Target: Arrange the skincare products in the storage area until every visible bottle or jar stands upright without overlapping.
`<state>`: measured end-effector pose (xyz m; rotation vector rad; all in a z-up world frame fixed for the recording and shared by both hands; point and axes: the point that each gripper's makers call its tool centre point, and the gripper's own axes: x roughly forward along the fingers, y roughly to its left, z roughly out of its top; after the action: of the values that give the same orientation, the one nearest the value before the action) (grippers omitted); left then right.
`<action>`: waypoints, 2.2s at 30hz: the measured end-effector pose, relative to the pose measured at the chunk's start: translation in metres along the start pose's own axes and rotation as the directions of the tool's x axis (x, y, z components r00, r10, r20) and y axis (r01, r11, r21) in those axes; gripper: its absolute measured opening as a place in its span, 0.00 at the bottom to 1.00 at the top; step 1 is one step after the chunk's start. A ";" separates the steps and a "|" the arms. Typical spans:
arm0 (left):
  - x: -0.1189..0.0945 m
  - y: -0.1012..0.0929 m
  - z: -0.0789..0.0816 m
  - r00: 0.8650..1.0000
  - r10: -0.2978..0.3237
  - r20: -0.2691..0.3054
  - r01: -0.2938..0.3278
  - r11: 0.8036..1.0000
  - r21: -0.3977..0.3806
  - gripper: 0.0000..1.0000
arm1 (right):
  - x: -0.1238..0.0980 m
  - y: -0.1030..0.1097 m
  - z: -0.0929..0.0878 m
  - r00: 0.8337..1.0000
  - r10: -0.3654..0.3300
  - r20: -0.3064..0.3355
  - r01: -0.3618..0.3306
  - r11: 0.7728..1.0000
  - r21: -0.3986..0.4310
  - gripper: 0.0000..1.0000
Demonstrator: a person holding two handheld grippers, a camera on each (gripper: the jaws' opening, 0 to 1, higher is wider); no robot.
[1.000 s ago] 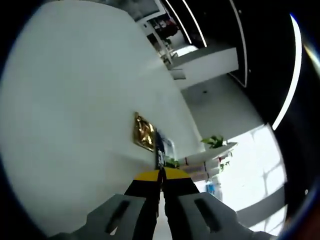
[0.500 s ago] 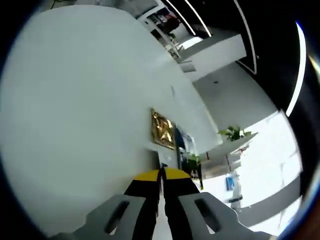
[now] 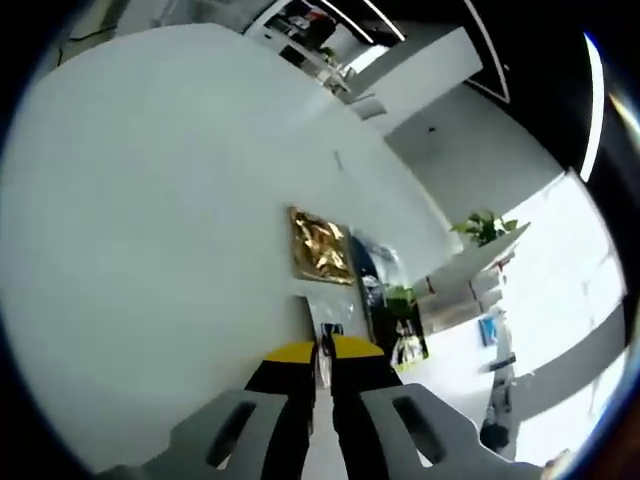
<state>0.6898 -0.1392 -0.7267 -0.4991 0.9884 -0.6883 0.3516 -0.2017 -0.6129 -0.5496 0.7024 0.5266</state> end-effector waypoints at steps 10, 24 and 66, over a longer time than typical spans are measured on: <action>-0.018 -0.011 -0.005 0.998 0.058 -0.031 -0.053 0.989 0.139 0.05 | 0.000 0.000 -0.001 1.000 0.000 -0.005 0.000 1.000 -0.009 0.30; -0.014 -0.019 0.001 0.990 0.125 -0.072 -0.085 0.911 0.403 0.14 | 0.000 0.001 -0.002 1.000 0.004 -0.014 -0.004 1.000 -0.020 0.28; -0.059 -0.052 -0.025 0.977 0.187 -0.100 -0.032 0.593 0.804 0.53 | -0.004 -0.005 0.002 0.999 -0.030 0.013 0.031 0.998 -0.050 0.27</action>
<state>0.6308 -0.1337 -0.6695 0.4416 0.7515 -0.9930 0.3528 -0.2050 -0.6068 -0.6022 0.6695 0.5200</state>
